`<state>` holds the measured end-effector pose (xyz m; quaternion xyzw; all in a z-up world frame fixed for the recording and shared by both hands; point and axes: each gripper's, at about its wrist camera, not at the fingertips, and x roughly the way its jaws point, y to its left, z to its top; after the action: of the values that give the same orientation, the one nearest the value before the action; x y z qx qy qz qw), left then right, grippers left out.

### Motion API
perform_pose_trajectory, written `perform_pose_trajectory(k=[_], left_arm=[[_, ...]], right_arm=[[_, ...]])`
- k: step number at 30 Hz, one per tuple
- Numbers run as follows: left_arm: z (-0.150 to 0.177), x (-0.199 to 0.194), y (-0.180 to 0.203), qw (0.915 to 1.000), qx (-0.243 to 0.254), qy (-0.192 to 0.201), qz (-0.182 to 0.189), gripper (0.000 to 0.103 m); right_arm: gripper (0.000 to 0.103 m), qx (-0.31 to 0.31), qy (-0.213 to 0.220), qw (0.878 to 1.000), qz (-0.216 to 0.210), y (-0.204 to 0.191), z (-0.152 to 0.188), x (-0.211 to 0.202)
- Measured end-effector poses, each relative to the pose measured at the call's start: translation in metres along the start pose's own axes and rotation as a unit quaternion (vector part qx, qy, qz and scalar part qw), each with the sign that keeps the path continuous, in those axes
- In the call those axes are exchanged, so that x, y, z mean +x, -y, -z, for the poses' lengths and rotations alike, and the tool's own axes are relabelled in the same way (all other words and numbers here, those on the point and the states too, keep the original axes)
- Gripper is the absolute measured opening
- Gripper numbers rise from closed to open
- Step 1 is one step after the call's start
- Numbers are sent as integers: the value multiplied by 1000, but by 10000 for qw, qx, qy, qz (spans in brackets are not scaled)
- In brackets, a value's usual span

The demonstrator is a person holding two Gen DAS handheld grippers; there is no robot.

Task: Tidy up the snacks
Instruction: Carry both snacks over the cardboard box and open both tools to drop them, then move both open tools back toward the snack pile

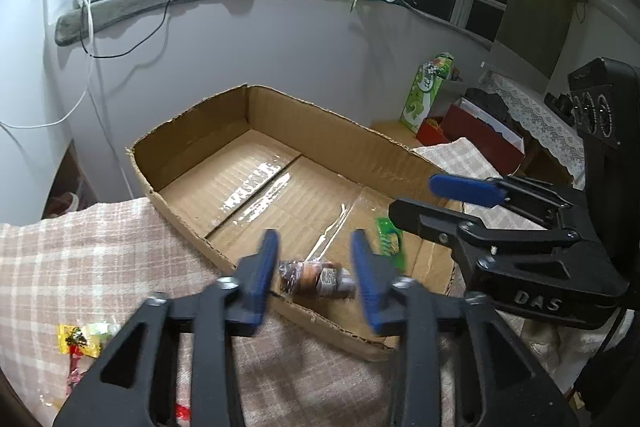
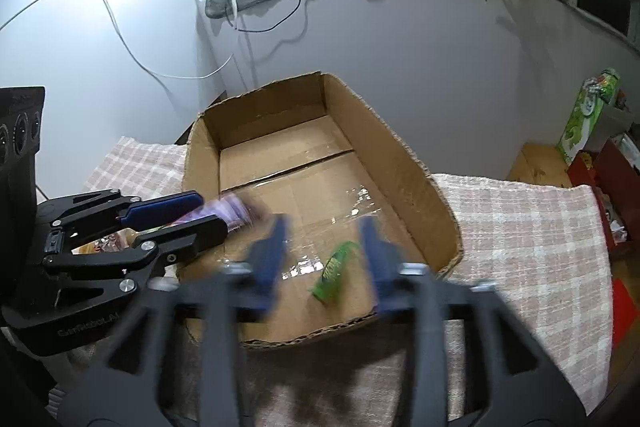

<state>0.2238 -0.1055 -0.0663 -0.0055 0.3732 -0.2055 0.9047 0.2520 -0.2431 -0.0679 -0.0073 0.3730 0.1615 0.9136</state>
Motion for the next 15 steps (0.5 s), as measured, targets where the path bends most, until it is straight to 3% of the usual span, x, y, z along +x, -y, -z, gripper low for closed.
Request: perform_pose_trajectory(k=[7, 15], left_arm=[[0, -14, -5, 9998, -92, 137, -54, 48], [6, -57, -19, 9988, -228, 398, -165, 48]], right_arm=[[60, 0, 48, 10000, 86, -1, -1, -8], [60, -97, 148, 9998, 73, -13, 4, -30]])
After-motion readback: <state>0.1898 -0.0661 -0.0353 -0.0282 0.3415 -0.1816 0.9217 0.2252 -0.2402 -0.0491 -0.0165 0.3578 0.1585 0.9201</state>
